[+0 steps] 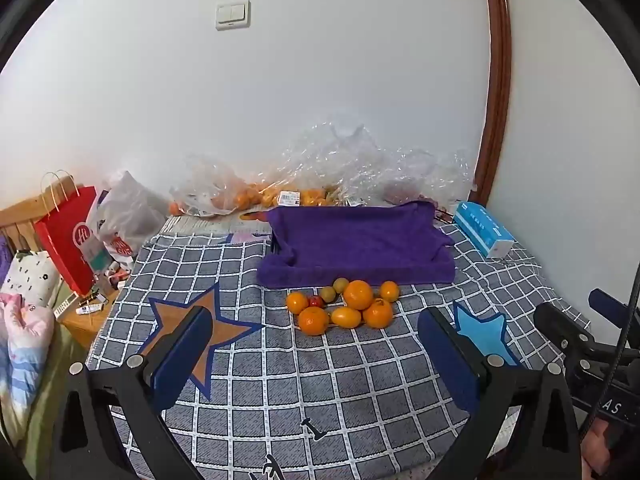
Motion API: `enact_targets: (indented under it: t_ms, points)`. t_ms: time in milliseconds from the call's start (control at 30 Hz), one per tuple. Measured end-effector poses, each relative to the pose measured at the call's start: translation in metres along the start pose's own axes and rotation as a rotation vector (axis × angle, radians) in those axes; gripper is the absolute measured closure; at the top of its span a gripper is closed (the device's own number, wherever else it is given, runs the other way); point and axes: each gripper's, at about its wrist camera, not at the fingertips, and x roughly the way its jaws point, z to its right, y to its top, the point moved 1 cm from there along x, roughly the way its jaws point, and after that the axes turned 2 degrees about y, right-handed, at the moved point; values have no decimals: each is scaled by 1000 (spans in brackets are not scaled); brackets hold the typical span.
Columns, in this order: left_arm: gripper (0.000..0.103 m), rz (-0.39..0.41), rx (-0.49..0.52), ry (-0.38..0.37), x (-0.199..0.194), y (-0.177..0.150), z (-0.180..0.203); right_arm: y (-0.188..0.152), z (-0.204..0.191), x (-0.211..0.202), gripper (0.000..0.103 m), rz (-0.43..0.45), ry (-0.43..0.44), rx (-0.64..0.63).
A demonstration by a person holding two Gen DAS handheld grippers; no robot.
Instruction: Organize fruits
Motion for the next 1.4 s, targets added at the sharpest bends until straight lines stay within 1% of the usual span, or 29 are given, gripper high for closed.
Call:
enact_targets:
  t_ms: [267, 300, 433, 500, 1400]
  points:
    - [0, -3, -22, -19, -6, 3, 2, -1, 4, -6, 0, -13, -7, 8]
    - [0, 2, -28, -16, -8, 3, -7, -1, 2, -8, 0, -14, -9, 9]
    - [0, -1, -42, -27, -10, 3, -11, 0, 7, -6, 0, -17, -9, 23]
    - [0, -2, -34, -16, -7, 2, -3, -1, 7, -5, 0, -19, -7, 20]
    - [0, 4, -39, -14, -11, 4, -3, -3, 5, -7, 0, -15, 0, 23]
